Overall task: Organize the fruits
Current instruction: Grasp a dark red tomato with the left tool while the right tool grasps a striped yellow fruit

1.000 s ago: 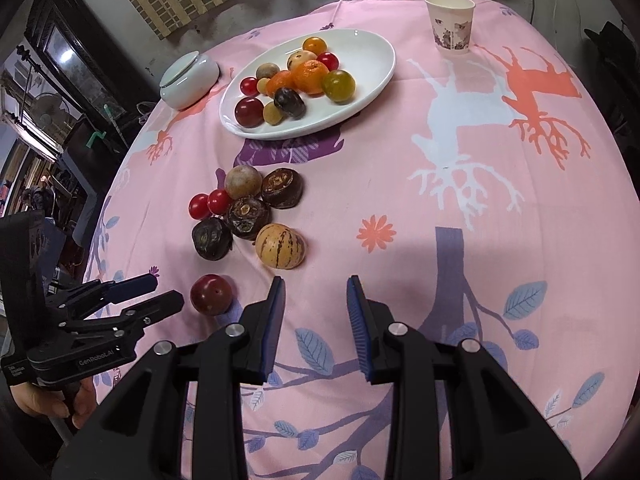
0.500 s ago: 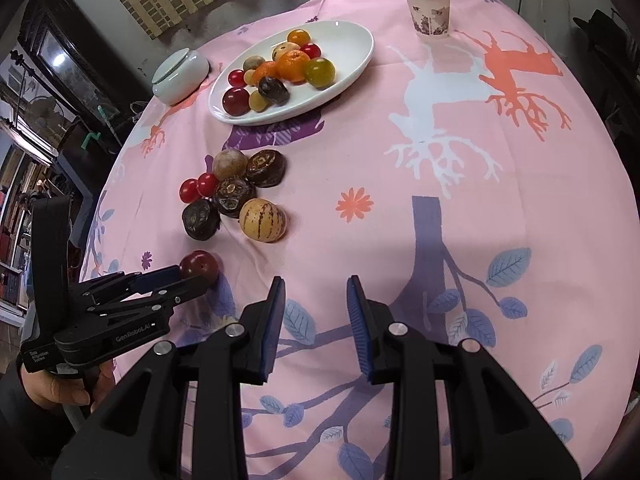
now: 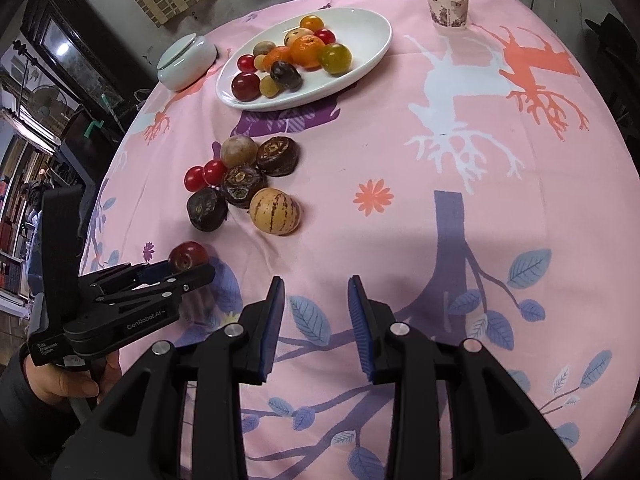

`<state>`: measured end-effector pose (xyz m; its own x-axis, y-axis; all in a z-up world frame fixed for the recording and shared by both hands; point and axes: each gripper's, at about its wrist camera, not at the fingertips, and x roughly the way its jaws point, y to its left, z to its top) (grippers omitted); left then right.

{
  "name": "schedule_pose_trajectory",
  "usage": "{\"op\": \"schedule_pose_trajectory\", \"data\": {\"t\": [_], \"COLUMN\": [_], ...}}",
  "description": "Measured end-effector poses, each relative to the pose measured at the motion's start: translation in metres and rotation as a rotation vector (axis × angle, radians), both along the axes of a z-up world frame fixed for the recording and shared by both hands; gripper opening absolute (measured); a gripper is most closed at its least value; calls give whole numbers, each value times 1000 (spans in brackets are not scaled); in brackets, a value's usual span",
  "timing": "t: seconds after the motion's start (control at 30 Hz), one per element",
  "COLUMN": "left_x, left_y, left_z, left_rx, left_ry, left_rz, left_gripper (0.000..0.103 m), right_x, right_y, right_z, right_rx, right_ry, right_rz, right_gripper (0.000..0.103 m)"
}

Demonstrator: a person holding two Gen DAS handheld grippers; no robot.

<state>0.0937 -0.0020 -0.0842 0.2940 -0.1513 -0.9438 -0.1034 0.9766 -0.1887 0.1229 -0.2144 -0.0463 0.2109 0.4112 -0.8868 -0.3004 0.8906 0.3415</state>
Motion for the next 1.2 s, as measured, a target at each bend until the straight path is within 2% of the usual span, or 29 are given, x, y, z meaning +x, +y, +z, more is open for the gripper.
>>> {"op": "schedule_pose_trajectory", "data": {"t": [0.17, 0.57, 0.67, 0.73, 1.03, 1.07, 1.13, 1.17, 1.2], "left_x": [-8, -4, -2, -1, 6, 7, 8, 9, 9], "left_y": [21, 36, 38, 39, 47, 48, 49, 50, 50], "left_z": [15, 15, 16, 16, 11, 11, 10, 9, 9], "left_rx": [-8, -35, -31, -35, -41, -40, -41, -40, -40], "left_ry": [-32, -22, -25, -24, -11, -10, -9, -6, -3], "left_rz": [43, 77, 76, 78, 99, 102, 105, 106, 109], "left_gripper": [40, 41, 41, 41, 41, 41, 41, 41, 41], "right_x": [1, 20, 26, 29, 48, 48, 50, 50, 51], "right_y": [19, 47, 52, 54, 77, 79, 84, 87, 89], "right_z": [-5, -12, -15, -16, -34, -35, -38, -40, -43], "right_rx": [-2, -11, -26, -30, -96, -99, -114, -126, -139], "right_ry": [9, 10, -6, -34, -40, -40, -50, -46, -41], "right_rz": [38, 75, 67, 70, 122, 129, 144, 154, 160], "right_gripper": [34, 36, 62, 62, 62, 61, 52, 44, 42]}}
